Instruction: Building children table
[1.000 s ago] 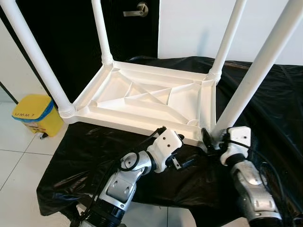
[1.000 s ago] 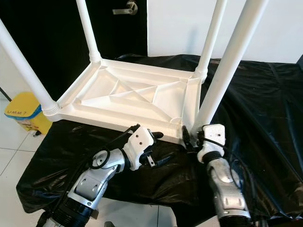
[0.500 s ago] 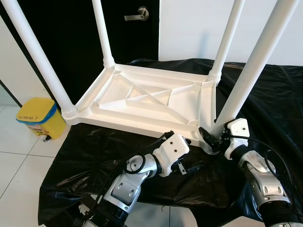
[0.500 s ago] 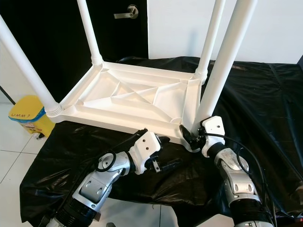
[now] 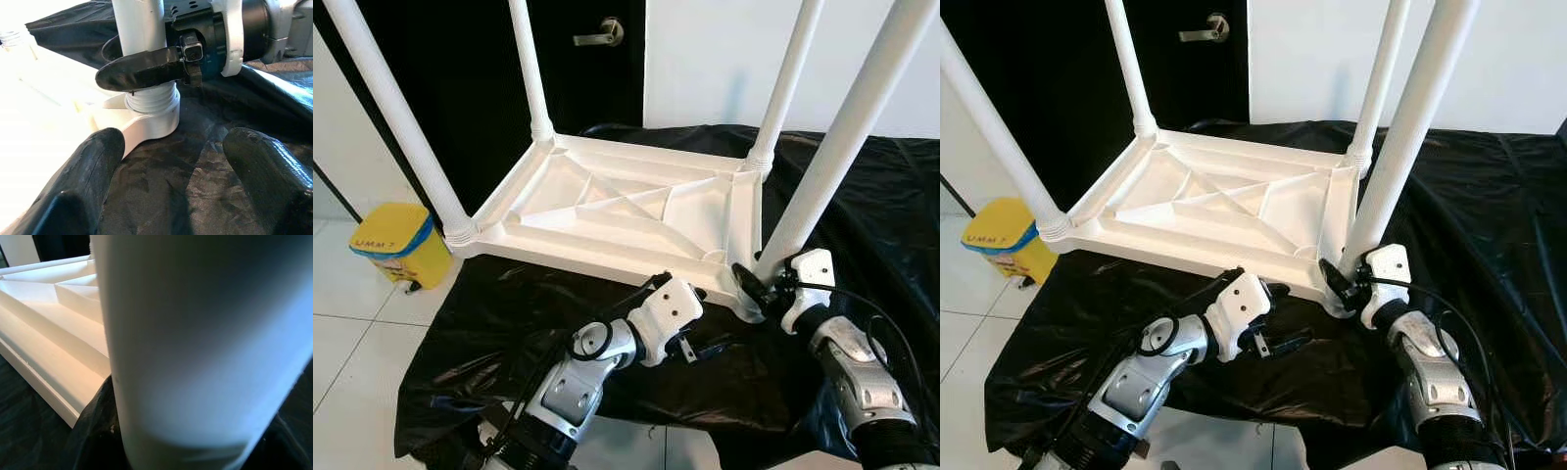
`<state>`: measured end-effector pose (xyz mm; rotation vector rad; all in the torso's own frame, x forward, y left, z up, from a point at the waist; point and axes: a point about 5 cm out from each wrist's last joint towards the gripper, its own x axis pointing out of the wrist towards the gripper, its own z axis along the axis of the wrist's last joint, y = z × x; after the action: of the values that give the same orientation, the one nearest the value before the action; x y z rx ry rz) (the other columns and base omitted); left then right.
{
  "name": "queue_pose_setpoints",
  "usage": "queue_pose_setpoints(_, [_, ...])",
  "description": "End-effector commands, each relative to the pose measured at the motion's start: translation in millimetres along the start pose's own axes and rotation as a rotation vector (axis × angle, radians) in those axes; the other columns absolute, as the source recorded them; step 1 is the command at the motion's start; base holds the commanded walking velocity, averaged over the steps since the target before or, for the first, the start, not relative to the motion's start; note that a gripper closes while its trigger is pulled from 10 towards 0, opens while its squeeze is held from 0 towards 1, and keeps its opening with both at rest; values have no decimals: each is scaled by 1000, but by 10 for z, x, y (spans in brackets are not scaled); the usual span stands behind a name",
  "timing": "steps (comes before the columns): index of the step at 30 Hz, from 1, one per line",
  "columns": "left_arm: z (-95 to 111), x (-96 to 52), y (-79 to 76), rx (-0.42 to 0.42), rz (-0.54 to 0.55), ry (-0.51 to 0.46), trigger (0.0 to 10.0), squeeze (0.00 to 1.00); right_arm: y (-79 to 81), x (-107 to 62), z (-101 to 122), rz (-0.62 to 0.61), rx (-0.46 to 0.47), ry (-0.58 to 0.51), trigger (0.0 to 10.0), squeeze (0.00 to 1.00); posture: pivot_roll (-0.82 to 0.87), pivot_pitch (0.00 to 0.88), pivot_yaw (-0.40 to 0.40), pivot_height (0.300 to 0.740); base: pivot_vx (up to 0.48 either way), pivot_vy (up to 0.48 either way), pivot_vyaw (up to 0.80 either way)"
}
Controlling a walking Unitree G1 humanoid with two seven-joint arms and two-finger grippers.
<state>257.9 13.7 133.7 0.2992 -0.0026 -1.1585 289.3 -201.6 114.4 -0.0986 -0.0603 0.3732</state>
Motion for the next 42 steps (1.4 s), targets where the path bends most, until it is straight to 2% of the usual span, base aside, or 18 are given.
queue_pose_setpoints(1, [-21, -10, 8, 8, 34, 8, 10000, 0, 49, -48, -149, -33, 14, 77, 10000, 0, -140, 6, 5, 740, 0, 0, 0])
queue_pose_setpoints(3, [-20, -9, 9, 8, 34, 8, 10000, 0, 69, -46, -202, -115, 5, 108, 10000, 0, -141, 7, 2, 740, 0, 0, 0])
queue_pose_setpoints(5, [-20, -9, 9, 8, 34, 8, 10000, 0, 69, -46, -202, -115, 5, 108, 10000, 0, -141, 7, 2, 740, 0, 0, 0])
queue_pose_setpoints(8, [-19, -9, 9, 6, 39, 7, 10000, 0, 165, -49, -288, -319, 89, 133, 10000, 0, -137, 11, -2, 740, 0, 0, 0])
queue_pose_setpoints(14, [-21, -15, 10, 4, 40, 9, 10000, 0, 208, -62, -336, -448, 110, 161, 10000, 0, -134, 15, -5, 740, 0, 0, 0])
queue_pose_setpoints(17, [-24, -22, 24, 4, 49, 11, 10000, 0, 267, -41, -338, -573, 121, 174, 10000, 0, -127, 18, -8, 740, 0, 0, 0])
queue_pose_setpoints(19, [-24, -22, 24, 4, 49, 11, 10000, 0, 267, -41, -338, -573, 121, 174, 10000, 0, -127, 18, -8, 740, 0, 0, 0])
queue_pose_setpoints(23, [-23, -31, 28, 0, 56, 11, 10000, 0, 404, 34, -273, -565, 127, 155, 10000, 0, -122, 29, -13, 740, 0, 0, 0])
queue_pose_setpoints(31, [-26, -44, 46, -6, 72, 13, 10000, 0, 423, 68, -194, -538, 117, 112, 10000, 0, -119, 45, -18, 740, 0, 0, 0])
queue_pose_setpoints(32, [-26, -45, 46, -7, 73, 13, 10000, 0, 431, 75, -180, -533, 112, 105, 10000, 255, -120, 47, -19, 740, 0, 0, 0])
queue_pose_setpoints(34, [-26, -46, 46, -8, 74, 13, 10000, 0, 436, 79, -171, -529, 109, 100, 10000, 255, -120, 47, -19, 740, 0, 0, 0])
queue_pose_setpoints(35, [-26, -48, 45, -9, 75, 13, 10000, 0, 447, 85, -152, -522, 120, 86, 10000, 1000, -120, 50, -20, 740, 0, 0, 0])
queue_pose_setpoints(42, [-28, -50, 45, -13, 82, 13, 10000, 0, 437, 56, -39, -446, 109, 12, 10000, 1000, -123, 58, -22, 740, 0, 0, 0])
